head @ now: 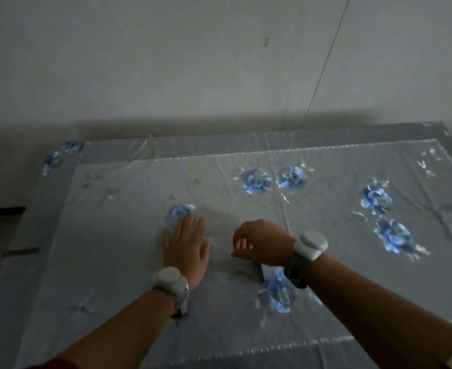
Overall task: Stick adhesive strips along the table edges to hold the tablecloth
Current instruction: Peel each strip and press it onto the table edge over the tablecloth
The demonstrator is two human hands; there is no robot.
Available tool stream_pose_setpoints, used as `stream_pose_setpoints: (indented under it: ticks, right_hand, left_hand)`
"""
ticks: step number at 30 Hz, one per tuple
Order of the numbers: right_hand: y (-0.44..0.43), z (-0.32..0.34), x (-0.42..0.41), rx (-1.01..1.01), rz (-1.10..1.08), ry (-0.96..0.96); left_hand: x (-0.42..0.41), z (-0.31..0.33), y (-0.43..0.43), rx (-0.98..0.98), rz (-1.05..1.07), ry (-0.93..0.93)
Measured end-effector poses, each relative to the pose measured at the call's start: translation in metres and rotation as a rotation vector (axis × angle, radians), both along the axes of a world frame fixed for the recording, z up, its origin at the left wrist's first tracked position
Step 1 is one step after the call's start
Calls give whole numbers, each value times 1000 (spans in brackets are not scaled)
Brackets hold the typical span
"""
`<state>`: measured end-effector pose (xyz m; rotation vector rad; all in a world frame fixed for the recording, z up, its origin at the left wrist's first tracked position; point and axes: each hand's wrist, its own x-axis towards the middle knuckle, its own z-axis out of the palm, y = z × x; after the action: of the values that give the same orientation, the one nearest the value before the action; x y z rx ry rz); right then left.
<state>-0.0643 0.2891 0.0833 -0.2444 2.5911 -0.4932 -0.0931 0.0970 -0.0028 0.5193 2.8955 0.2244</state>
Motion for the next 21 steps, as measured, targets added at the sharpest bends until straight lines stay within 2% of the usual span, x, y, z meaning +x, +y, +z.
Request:
stream_pose_setpoints:
  ticks: [4, 11, 15, 21]
  right_hand:
    - [2, -8, 26, 38, -23, 38]
    - [-7, -20, 45, 179, -148, -16]
    - [-13, -16, 51, 92, -282, 0]
    - [-27, 18, 63, -161, -605, 121]
  left_hand:
    - [29, -8, -13, -74, -44, 26]
    - [29, -8, -12, -112, -34, 15]
    - [27, -9, -13, -125, -54, -38]
    - [18, 16, -15, -129, -87, -216]
